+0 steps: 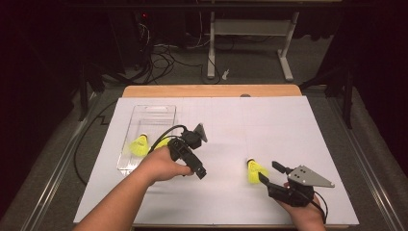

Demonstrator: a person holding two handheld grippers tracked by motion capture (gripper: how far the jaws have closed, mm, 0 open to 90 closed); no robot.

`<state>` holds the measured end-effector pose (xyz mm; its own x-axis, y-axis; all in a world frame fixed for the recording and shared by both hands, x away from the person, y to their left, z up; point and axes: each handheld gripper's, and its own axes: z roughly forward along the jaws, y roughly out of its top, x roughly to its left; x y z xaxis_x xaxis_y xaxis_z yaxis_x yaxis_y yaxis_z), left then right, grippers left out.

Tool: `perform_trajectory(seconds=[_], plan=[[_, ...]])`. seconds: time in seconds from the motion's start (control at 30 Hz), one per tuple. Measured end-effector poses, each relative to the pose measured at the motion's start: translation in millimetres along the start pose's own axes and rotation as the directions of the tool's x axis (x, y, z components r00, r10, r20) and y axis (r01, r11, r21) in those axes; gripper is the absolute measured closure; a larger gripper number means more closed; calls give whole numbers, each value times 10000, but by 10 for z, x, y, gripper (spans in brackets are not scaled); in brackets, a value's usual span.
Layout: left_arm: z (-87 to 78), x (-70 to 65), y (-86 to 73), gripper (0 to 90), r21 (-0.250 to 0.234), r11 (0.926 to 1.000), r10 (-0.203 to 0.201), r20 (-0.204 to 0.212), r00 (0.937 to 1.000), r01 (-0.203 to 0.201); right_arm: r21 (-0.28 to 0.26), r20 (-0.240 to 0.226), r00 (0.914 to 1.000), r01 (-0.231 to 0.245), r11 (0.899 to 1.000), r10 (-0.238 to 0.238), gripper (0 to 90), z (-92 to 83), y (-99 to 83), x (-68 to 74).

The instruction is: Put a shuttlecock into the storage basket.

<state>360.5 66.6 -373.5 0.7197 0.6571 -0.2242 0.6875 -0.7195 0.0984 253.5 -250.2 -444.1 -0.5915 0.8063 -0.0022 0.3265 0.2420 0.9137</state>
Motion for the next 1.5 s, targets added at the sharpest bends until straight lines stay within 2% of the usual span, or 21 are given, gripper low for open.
perform_trajectory(seconds=[0.2,0.4,0.63,0.73,0.83,0.9,1.0,1.17,1.23,1.37,1.5], plan=[[-12,0,-20,6,-71,10000,25,-6,10000,-25,385,-262,9996,63,9992,-53,442,40,-73,148],[3,14,-36,6,-63,10000,59,-47,10000,-60,1046,-296,9995,-116,9944,147,483,133,-138,149],[52,17,-46,6,-60,10000,74,126,9999,-74,1316,-325,9993,-154,9912,198,491,229,-126,223],[64,11,-40,7,-27,10000,89,155,9998,-89,1488,-168,9995,-245,9886,273,494,262,-118,248],[68,4,-40,7,-2,9999,163,146,9998,-163,1638,-199,9986,-450,9855,489,473,297,-105,267],[66,9,-42,7,-80,9998,160,158,9997,-159,1834,-75,9994,-333,9825,352,456,334,-99,293],[74,15,-44,6,-136,9998,161,238,9996,-158,1968,145,9980,-626,9784,610,443,393,-100,318],[95,12,-42,7,-164,9996,251,352,9991,-245,1934,370,9985,-479,9800,415,443,419,-70,319],[108,11,-40,7,-163,9995,266,401,9988,-260,2007,391,9981,-545,9781,476,443,459,-62,309],[105,8,-38,7,-180,9995,264,391,9989,-257,1944,466,9956,-890,9769,814,474,521,-39,313],[102,14,-43,7,-170,9997,196,347,9992,-190,2043,700,9952,-820,9755,690,521,550,-44,328]])
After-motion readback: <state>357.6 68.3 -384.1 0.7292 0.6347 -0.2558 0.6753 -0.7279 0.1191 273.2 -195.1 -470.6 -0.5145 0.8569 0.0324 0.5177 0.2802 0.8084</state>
